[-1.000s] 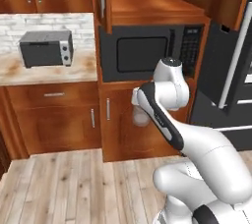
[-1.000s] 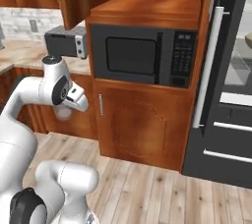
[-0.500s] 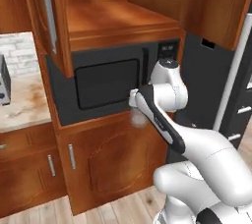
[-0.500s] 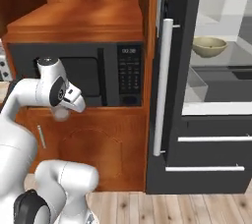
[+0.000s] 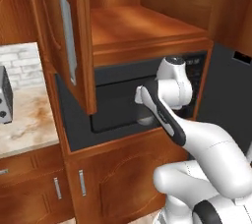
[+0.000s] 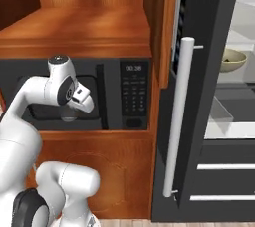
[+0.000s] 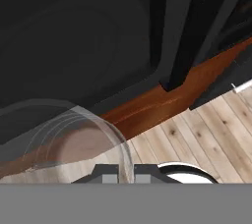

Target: Move the glass cup from next to the sink to the open cabinet. Then, move the bowl with the eggplant to the fridge to clear the area for faucet cleaning.

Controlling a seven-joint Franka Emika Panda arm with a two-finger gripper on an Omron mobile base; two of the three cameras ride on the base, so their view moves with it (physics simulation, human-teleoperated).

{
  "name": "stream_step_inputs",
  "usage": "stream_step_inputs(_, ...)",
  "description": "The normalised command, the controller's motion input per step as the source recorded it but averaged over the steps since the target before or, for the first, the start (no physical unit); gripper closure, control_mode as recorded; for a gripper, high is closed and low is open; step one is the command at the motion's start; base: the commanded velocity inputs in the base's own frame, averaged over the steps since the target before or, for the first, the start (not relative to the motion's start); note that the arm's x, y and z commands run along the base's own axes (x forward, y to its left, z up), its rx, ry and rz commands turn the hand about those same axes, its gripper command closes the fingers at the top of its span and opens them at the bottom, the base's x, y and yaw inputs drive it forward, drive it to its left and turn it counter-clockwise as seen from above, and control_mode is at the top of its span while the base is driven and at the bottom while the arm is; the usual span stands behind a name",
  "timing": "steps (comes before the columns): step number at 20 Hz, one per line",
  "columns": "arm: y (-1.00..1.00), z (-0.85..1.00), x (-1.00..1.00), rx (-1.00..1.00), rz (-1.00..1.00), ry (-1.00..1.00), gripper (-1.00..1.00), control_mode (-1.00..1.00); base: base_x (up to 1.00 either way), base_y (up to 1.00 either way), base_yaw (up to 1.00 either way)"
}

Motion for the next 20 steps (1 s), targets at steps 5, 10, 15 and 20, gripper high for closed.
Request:
stream_step_inputs(5, 0.0, 0.0, 0.0, 0.0, 0.0, 0.0, 1.0, 1.0, 0.0, 0.0, 0.39)
stream_step_inputs(10, 0.0, 0.0, 0.0, 0.0, 0.0, 0.0, 1.0, 1.0, 0.0, 0.04, 0.05)
stream_step_inputs(15, 0.0, 0.0, 0.0, 0.0, 0.0, 0.0, 1.0, 1.0, 0.13, 0.31, 0.18)
stream_step_inputs(20, 0.0, 0.0, 0.0, 0.0, 0.0, 0.0, 1.0, 1.0, 0.11, 0.0, 0.12)
